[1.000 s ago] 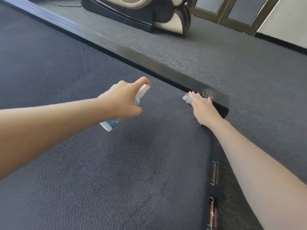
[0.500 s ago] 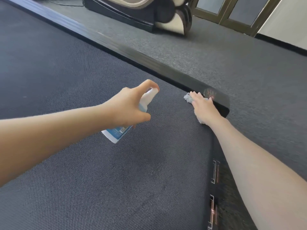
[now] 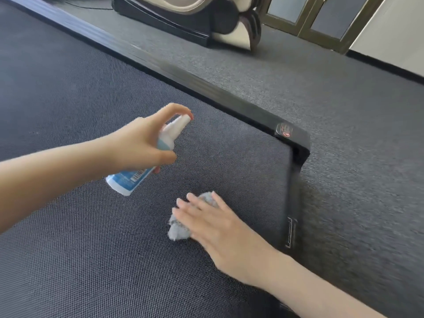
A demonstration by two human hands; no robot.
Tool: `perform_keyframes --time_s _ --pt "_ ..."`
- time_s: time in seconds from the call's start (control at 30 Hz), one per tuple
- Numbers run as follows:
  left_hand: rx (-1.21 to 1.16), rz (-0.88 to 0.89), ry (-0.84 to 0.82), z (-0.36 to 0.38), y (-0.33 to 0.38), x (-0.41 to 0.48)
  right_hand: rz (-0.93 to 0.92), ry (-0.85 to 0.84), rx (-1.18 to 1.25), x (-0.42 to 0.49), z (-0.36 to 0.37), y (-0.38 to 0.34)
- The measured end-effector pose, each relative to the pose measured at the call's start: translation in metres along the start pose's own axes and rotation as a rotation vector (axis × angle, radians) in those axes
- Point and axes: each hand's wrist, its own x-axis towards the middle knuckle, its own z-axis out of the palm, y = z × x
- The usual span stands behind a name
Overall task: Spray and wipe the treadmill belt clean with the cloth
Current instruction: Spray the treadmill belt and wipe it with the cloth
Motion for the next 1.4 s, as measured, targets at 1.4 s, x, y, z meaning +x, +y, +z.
perform_keyframes --time_s 1.4 --pt "0.347 -0.001 0.169 0.049 0.011 0.042 0.634 0.062 0.055 0.051 -0.033 0.196"
